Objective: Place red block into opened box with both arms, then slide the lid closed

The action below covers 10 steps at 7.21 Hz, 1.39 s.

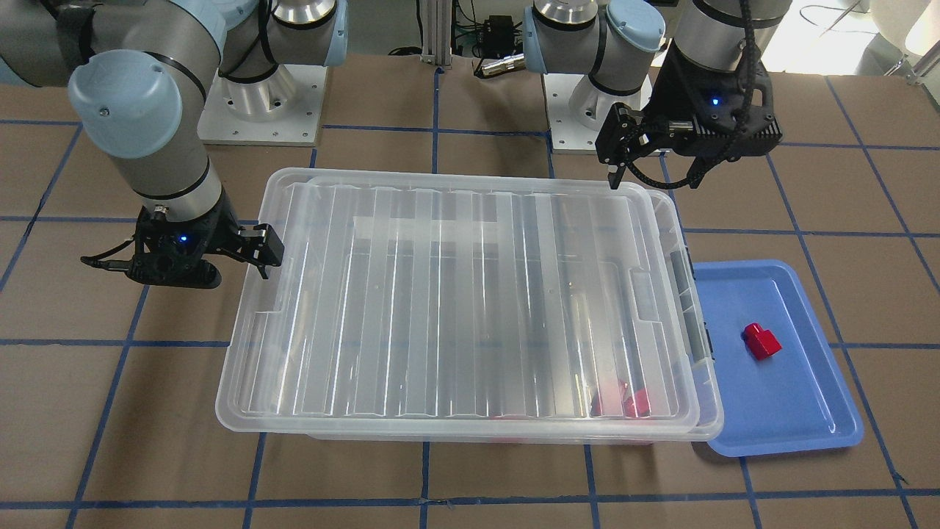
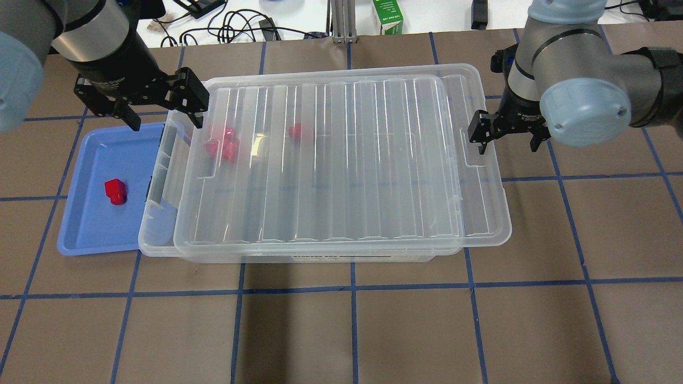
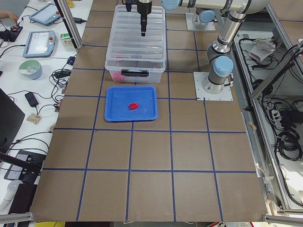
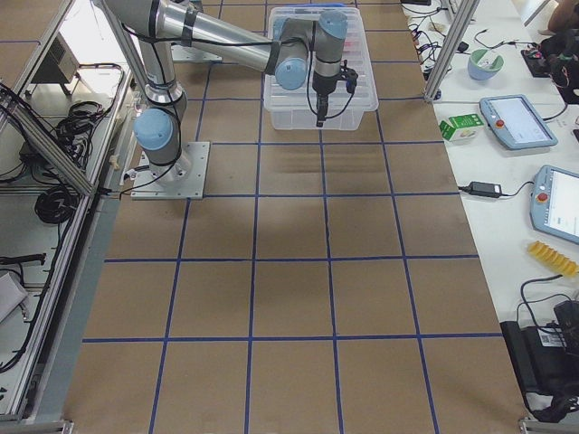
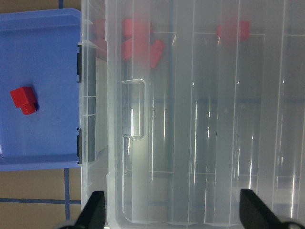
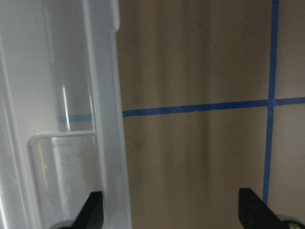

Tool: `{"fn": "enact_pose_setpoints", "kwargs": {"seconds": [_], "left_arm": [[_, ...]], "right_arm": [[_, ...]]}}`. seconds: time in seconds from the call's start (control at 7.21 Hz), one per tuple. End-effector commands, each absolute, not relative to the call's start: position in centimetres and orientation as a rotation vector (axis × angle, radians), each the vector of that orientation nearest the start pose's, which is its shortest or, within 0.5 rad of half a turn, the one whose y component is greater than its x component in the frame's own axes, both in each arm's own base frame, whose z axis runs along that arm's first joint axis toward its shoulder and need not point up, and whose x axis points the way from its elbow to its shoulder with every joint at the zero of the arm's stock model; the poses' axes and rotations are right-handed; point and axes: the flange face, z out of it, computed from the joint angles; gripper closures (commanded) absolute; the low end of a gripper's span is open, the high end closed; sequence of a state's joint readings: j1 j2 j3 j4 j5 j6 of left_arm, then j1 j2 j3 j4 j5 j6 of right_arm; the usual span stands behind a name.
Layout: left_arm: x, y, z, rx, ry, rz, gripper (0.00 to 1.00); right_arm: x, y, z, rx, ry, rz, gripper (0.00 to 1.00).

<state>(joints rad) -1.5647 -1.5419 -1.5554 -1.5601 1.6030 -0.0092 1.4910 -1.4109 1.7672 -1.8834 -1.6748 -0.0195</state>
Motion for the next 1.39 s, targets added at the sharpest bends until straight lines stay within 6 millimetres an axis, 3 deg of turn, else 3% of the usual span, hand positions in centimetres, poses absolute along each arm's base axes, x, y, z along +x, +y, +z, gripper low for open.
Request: {"fn": "enact_pose_setpoints", "kwargs": {"seconds": [0.0, 0.14, 0.28, 0.42, 0.55, 0.69, 0.83, 1.11, 1.25], "left_arm": [[-12.7, -48.5, 51.1, -0.025, 3.108, -0.086, 0.0], [-12.7, -48.5, 51.2, -0.025, 3.108, -0.088, 0.0], [-12.2, -48.8, 51.6, -0.037, 3.11, -0.102, 0.0], [-11.3, -49.0, 52.1, -0.061, 3.107, -0.116, 0.0], [-10.1, -49.2, 52.3, -0.022, 3.1, -0.121, 0.0], [-4.4, -50.4, 53.0, -0.009, 3.094, -0.147, 0.0], [1.7, -51.5, 52.2, -0.138, 3.097, -0.145, 0.0], [9.5, -52.4, 48.2, -0.149, 3.137, -0.036, 0.0], [10.8, -53.0, 47.2, -0.171, 3.141, -0.008, 0.0]], "right_arm": [[5.7, -54.4, 33.4, 0.006, 3.249, 0.114, 0.0], [4.4, -54.6, 33.5, 0.015, 3.251, 0.113, 0.0], [1.4, -54.8, 33.7, 0.057, 3.246, 0.118, 0.0], [-1.6, -54.7, 33.5, 0.098, 3.24, 0.134, 0.0], [-3.1, -54.8, 33.8, 0.105, 3.242, 0.125, 0.0], [-4.1, -54.8, 33.8, 0.127, 3.24, 0.126, 0.0], [-5.1, -54.7, 33.9, 0.156, 3.237, 0.133, 0.0], [-7.8, -54.2, 33.9, 0.197, 3.227, 0.147, 0.0], [-8.0, -54.2, 33.9, 0.2, 3.228, 0.148, 0.0]]}}
